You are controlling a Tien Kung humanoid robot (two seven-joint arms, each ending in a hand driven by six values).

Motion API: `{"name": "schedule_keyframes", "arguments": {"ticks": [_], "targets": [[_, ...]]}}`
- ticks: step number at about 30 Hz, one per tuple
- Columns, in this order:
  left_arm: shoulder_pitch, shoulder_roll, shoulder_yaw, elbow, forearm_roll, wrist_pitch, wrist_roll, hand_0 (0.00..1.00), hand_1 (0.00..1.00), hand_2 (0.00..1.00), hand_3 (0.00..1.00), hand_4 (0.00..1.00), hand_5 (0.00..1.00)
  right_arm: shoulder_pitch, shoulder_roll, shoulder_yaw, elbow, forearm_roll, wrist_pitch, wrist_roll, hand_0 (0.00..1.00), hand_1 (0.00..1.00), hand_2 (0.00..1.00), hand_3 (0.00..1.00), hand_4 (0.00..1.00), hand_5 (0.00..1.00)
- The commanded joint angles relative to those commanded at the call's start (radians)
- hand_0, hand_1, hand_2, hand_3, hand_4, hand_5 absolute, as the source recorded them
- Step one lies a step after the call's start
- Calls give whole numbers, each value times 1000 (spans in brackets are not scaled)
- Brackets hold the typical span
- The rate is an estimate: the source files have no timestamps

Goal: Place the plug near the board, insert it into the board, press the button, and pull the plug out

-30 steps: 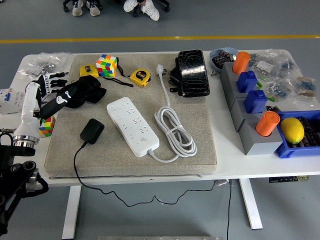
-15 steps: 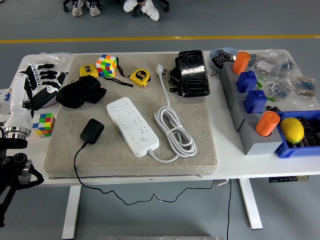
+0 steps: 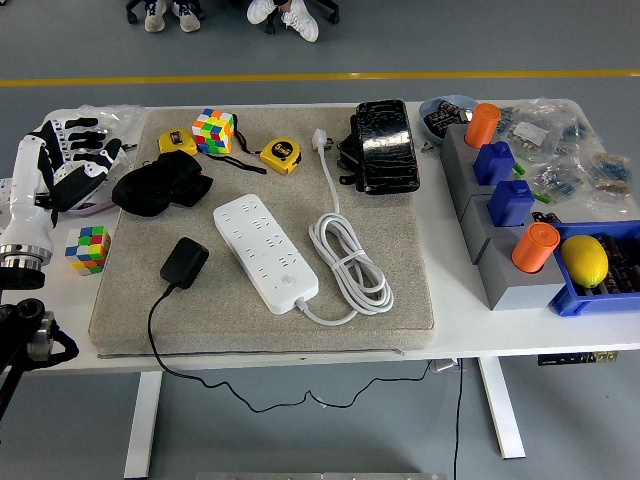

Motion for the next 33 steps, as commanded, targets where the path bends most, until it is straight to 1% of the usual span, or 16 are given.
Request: {"name": "schedule_keyframes", "arguments": {"ticks": [7,16,17,22,23,28,29,33], "targets": [[13,-1,6,-5,3,-2,1,431,548,530,589,852,335,6,-7,-22,4,-1,4,-10,554,584,539,510,825,367],[15,8,2,-13,2,-5,0,431,548,530,589,853,339,8,-11,-35,7,-7,8,-15,555,586,540,510,829,371],[14,8,1,-14,0,-5,-3,432,549,529,592,852,372,8,-10,-31,8,-14,10,-19,553,590,543,510,831,374],[12,12,4,-21,2,-8,-1,432,549,529,592,852,372,5,-7,-41,9,-12,16,-26,553,590,543,510,831,374],[11,13,5,-20,3,-8,0,417,551,529,594,854,391,4,-6,-45,9,-11,17,-28,553,592,545,510,833,375],[8,20,23,-16,5,-11,-1,417,551,529,594,854,391,4,-10,-55,9,-10,21,-35,553,592,545,510,833,375],[8,21,26,-16,7,-11,0,397,554,530,596,846,412,4,-10,-56,9,-11,21,-35,553,597,547,511,841,384],[12,25,28,-17,7,-15,4,397,554,530,596,846,412,2,-11,-59,10,-14,20,-34,553,597,547,511,841,384]]}}
